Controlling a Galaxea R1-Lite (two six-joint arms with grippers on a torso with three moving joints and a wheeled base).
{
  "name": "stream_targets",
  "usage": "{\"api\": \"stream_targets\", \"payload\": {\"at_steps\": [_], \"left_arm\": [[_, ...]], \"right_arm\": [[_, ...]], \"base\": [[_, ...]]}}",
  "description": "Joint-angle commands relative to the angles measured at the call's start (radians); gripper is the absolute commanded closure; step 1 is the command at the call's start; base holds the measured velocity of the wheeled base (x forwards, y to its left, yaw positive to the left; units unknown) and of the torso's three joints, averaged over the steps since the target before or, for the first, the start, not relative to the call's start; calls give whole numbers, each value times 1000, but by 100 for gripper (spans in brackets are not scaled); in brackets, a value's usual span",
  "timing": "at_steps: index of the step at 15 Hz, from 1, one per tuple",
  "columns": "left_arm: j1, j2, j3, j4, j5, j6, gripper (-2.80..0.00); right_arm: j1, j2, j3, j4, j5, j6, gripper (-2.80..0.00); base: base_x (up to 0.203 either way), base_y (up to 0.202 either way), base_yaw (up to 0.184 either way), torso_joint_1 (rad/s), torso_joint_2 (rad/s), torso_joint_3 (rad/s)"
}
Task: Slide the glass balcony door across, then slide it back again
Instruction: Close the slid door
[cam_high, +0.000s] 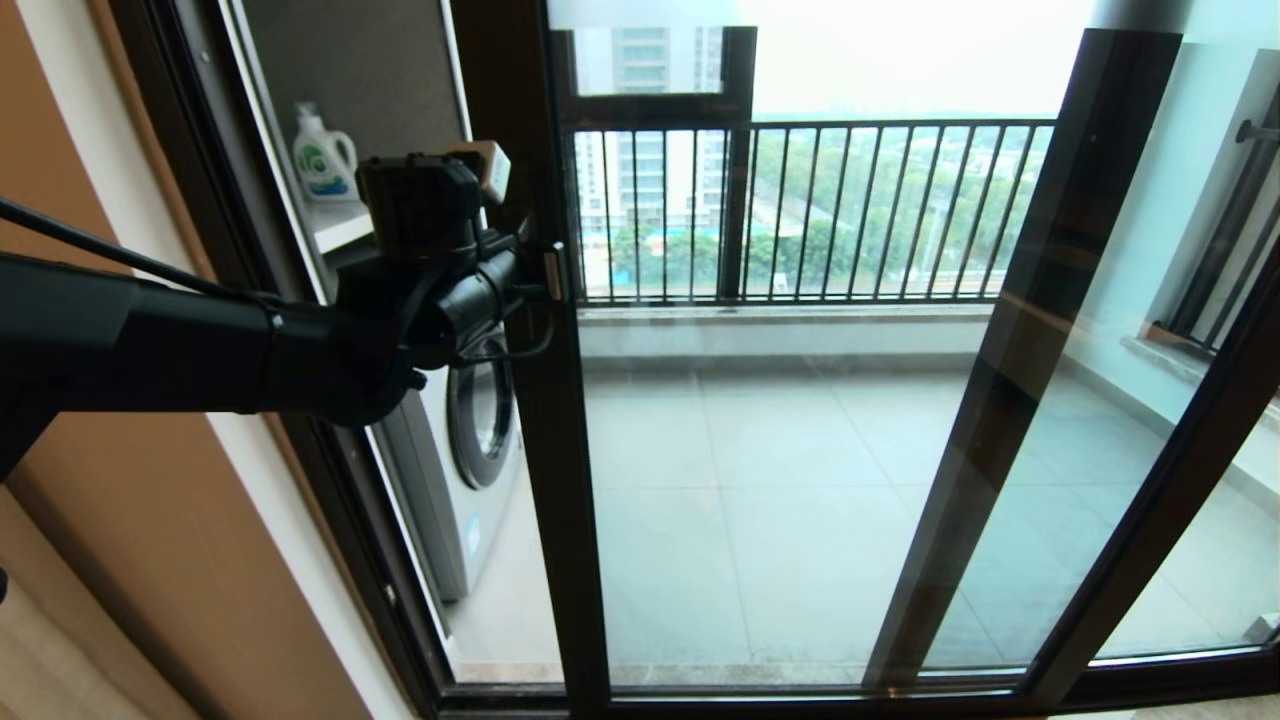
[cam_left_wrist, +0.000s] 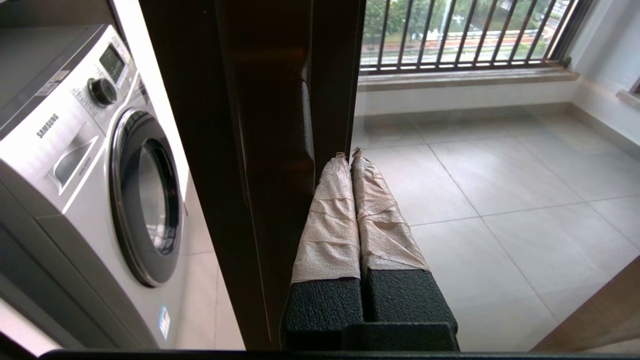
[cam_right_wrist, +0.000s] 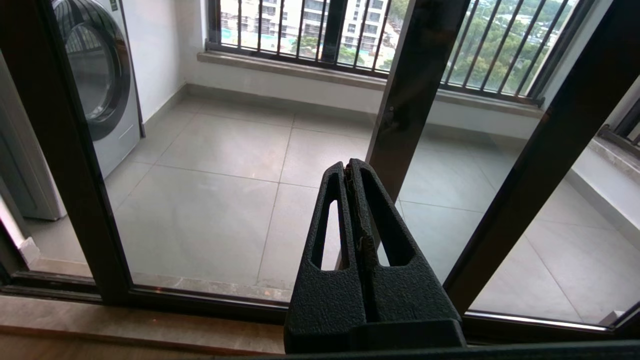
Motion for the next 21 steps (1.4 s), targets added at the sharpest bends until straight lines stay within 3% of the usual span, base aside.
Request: {"api": "stream_targets", "payload": {"at_steps": [1, 15, 21], "left_arm": [[18, -25, 27, -2, -2, -1, 0], [171, -28, 46, -3, -15, -2, 0], [249, -36, 147, -127, -16, 4, 0]], "right_arm": [[1, 0, 12, -1, 0, -1, 0], [1, 1, 12, -1, 1, -1, 0], [1, 0, 12, -1, 0, -1, 0]], "base": [[0, 0, 0, 0, 0, 0], [0, 0, 0, 0, 0, 0], [0, 0, 0, 0, 0, 0]]}}
